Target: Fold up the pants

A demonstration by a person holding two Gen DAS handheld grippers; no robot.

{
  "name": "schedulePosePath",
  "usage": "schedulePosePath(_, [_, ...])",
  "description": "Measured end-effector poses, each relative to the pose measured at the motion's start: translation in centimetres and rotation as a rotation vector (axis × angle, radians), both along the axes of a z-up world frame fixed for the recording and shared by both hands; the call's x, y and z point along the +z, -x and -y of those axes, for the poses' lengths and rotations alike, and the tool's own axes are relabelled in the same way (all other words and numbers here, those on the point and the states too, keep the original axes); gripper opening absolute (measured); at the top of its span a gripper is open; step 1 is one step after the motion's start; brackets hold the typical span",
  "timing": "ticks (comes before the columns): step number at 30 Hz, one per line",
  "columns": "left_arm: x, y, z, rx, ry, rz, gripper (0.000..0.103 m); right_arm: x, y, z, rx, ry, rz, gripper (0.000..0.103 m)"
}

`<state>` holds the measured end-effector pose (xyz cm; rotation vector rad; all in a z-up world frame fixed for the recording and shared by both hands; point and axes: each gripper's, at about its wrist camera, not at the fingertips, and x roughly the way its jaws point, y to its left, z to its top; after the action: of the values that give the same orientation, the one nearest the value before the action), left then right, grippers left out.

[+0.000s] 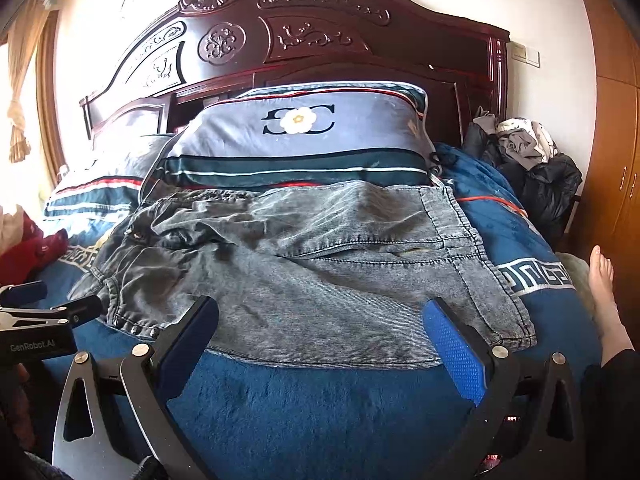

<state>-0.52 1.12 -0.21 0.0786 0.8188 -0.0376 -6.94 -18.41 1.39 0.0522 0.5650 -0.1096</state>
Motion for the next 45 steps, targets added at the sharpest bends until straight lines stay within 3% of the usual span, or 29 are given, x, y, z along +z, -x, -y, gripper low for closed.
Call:
schedulePosePath(22, [-0.1,-0.3,0.0,-0.001,0.021,-0.008,0.103,-0.4,0.0,0.0,-0.001,0.019,-0.016,0.103])
schedulePosePath(45, [-0.9,-1.9,-1.8,0.023,0.076,-0.032,0.103,-1.6,-0.7,-0.7,0.008,0.029,-0.091,0.103])
